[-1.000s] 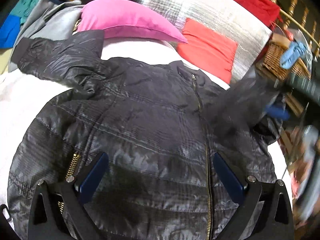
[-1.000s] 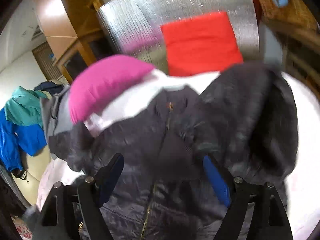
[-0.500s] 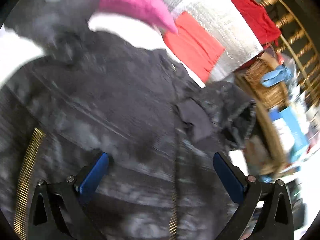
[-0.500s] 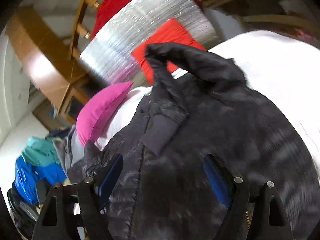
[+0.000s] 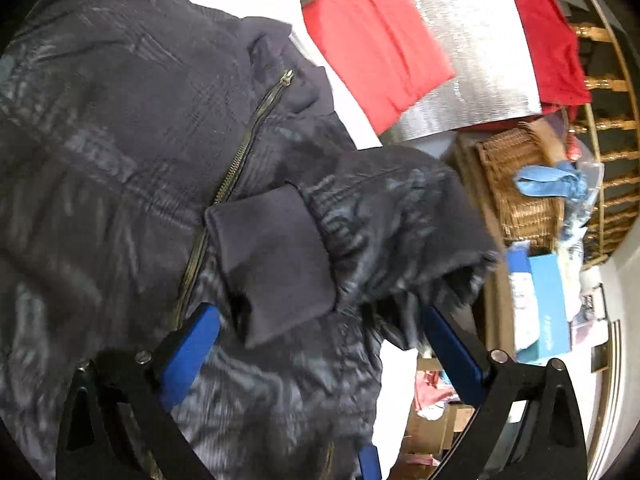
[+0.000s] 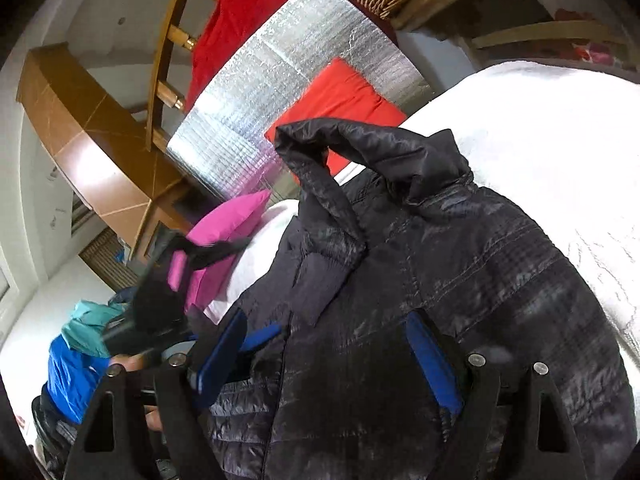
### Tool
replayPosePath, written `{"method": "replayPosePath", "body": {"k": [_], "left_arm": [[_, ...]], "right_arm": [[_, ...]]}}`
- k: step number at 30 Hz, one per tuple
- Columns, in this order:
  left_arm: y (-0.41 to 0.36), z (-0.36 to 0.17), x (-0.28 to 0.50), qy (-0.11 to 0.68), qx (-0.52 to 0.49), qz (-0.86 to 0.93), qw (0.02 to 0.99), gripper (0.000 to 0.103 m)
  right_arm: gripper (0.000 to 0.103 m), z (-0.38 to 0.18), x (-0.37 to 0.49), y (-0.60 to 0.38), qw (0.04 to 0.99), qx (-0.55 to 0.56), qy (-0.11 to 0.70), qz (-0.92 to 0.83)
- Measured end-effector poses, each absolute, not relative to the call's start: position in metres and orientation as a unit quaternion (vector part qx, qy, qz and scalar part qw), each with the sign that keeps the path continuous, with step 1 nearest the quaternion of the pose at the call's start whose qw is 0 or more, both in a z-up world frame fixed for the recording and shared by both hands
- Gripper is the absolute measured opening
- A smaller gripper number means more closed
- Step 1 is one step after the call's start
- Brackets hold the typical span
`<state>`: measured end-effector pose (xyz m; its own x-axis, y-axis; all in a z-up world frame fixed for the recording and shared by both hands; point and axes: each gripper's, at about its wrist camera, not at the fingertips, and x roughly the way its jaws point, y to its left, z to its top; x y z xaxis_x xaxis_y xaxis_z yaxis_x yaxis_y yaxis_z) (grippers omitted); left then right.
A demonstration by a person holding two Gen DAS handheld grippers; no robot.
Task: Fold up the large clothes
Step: 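Lift the sleeve cuff with the right gripper and fold it across the jacket body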
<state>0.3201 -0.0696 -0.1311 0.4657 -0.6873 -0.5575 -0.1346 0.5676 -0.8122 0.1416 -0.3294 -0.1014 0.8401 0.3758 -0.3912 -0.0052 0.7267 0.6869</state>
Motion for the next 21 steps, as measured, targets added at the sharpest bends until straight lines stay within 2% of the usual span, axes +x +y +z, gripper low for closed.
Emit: {"method": "replayPosePath", "body": {"k": [7, 9, 10, 11, 12, 13, 15, 21], "left_arm": [[-0.08, -0.147, 0.333, 0.491, -0.401, -0.163, 0.756, 0.098], [-0.083, -0.146, 0.335, 0.49, -0.386, -0.158, 0.765, 0.091], [-0.084, -0.147, 0.337, 0.493, -0.378, -0.15, 0.769, 0.073], [-0.086, -0.149, 0.339, 0.499, -0.364, -0.141, 0.774, 0.034], [-0.086, -0.152, 0.342, 0.514, -0.345, -0.135, 0.774, 0.014], [-0.086, -0.156, 0.345, 0.527, -0.338, -0.136, 0.768, 0.009], [-0.082, -0.148, 0.343, 0.514, -0.321, -0.127, 0.785, 0.009], [-0.041, -0.069, 0.326, 0.412, -0.239, -0.1, 0.874, 0.008]], "right_arm": [[0.085, -0.102, 0.144, -0.329, 0.889, 0.358, 0.262, 0.116], [0.085, -0.103, 0.145, -0.328, 0.888, 0.359, 0.264, 0.117], [0.085, -0.103, 0.145, -0.329, 0.887, 0.36, 0.264, 0.116], [0.085, -0.103, 0.145, -0.329, 0.887, 0.359, 0.265, 0.116], [0.085, -0.104, 0.146, -0.329, 0.888, 0.359, 0.265, 0.115], [0.085, -0.104, 0.146, -0.328, 0.888, 0.357, 0.266, 0.114], [0.085, -0.105, 0.146, -0.328, 0.889, 0.355, 0.267, 0.111], [0.085, -0.106, 0.147, -0.328, 0.89, 0.353, 0.269, 0.105]]}}
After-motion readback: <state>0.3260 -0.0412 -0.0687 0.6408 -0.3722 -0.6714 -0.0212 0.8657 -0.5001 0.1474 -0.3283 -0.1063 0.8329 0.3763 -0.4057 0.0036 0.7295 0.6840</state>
